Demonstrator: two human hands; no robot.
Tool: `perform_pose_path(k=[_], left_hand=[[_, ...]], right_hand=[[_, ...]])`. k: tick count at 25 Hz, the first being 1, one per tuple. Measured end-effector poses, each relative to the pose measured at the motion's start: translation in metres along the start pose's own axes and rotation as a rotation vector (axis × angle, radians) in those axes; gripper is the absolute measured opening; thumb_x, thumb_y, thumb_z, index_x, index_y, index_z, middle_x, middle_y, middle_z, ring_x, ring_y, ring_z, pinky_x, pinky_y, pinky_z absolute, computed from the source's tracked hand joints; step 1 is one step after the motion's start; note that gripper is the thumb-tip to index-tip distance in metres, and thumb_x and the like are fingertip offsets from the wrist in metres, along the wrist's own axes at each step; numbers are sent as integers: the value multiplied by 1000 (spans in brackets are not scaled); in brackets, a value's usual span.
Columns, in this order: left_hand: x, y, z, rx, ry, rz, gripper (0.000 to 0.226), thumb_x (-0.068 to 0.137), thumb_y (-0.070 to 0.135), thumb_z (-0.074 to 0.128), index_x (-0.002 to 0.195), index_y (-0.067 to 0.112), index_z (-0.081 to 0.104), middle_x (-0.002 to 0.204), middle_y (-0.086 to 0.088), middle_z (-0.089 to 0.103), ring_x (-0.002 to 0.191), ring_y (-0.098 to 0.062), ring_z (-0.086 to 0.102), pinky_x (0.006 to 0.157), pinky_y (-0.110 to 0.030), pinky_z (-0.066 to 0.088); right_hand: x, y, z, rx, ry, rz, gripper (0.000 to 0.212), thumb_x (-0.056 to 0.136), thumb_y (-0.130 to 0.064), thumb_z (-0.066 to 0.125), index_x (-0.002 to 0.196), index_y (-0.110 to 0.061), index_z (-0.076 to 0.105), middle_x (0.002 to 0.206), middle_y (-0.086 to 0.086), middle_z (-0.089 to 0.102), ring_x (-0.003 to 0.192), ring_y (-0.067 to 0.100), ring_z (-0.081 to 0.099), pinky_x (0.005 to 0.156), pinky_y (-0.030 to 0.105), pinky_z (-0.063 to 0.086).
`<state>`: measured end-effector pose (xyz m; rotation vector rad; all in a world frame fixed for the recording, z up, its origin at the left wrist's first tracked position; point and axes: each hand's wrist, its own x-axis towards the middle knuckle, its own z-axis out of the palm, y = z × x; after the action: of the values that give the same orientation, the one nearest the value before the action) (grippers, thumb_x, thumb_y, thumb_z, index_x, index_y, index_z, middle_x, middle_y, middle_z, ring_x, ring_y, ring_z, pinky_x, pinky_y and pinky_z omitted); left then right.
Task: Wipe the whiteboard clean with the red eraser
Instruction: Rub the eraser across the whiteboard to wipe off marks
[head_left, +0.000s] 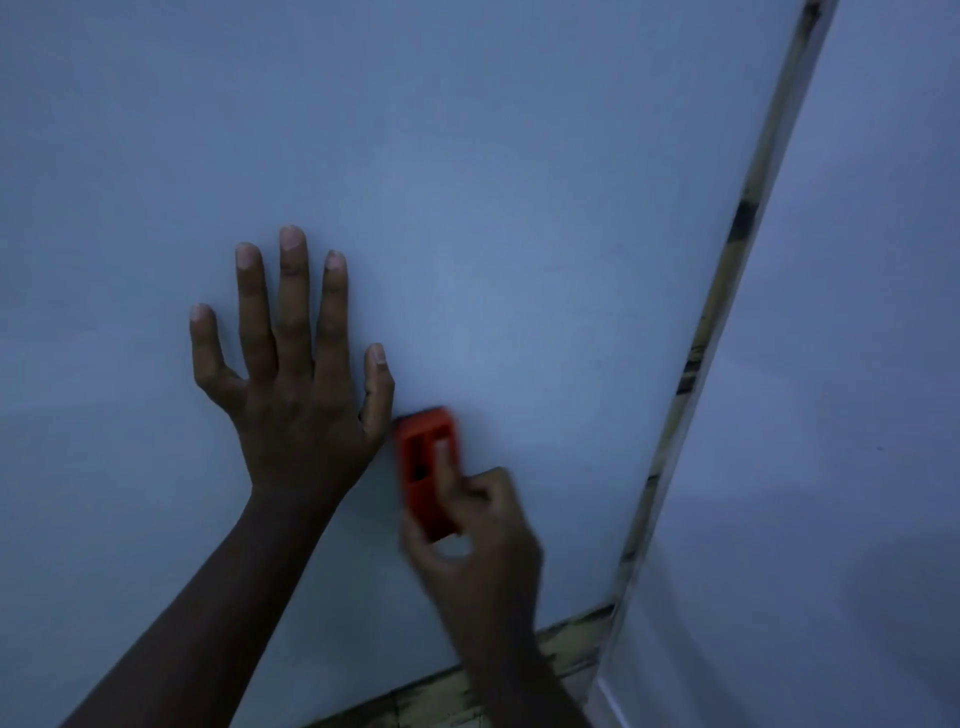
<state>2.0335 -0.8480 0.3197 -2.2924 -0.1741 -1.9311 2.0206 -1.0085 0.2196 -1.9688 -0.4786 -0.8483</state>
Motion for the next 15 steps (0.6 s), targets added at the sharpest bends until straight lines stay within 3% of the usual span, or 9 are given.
perform_pose_path(k=[2, 4, 7, 9, 12, 15], left_hand=[[-1, -2, 0, -4, 12, 13, 70, 108, 37, 48, 168, 12, 24, 174, -13, 17, 163, -30, 8, 126, -63, 12], [-3, -4, 0, -8, 20, 21, 70, 107, 37, 50, 168, 13, 26, 174, -12, 17, 164, -29, 9, 126, -62, 13], [-3, -4, 0, -15, 34, 16, 70, 106, 36, 52, 167, 12, 28, 174, -12, 18, 163, -30, 11, 126, -63, 14], [-3, -2, 1, -8, 36, 17, 71, 106, 36, 52, 167, 12, 28, 174, -12, 17, 163, -30, 10, 126, -63, 13], [-4, -1, 2, -8, 31, 9, 71, 106, 37, 51, 167, 11, 27, 174, -14, 18, 163, -31, 9, 127, -62, 10], [-5, -1, 2, -7, 23, 7, 71, 106, 37, 50, 168, 11, 26, 174, -15, 17, 164, -32, 8, 127, -62, 7]], right_hand=[[-16, -12, 11, -100, -52, -131, 70, 80, -50, 73, 148, -45, 54, 96, -8, 55, 78, 9, 60, 56, 26, 54], [-4, -3, 2, -116, -18, -132, 73, 79, -51, 74, 148, -51, 51, 96, -10, 56, 79, 8, 61, 58, 27, 55], [39, 39, -38, 43, 164, 95, 54, 77, -55, 77, 128, -65, 60, 86, -12, 59, 71, 7, 65, 61, 32, 58], [68, 78, -67, 259, 299, 312, 41, 77, -49, 86, 114, -57, 72, 84, -9, 70, 77, 16, 73, 71, 44, 63], [79, 112, -94, 416, 345, 541, 38, 78, -31, 93, 102, -54, 76, 89, 0, 79, 91, 29, 76, 81, 57, 64], [84, 111, -92, 508, 312, 576, 14, 81, -33, 91, 90, -25, 83, 81, 14, 74, 82, 25, 72, 75, 58, 64]])
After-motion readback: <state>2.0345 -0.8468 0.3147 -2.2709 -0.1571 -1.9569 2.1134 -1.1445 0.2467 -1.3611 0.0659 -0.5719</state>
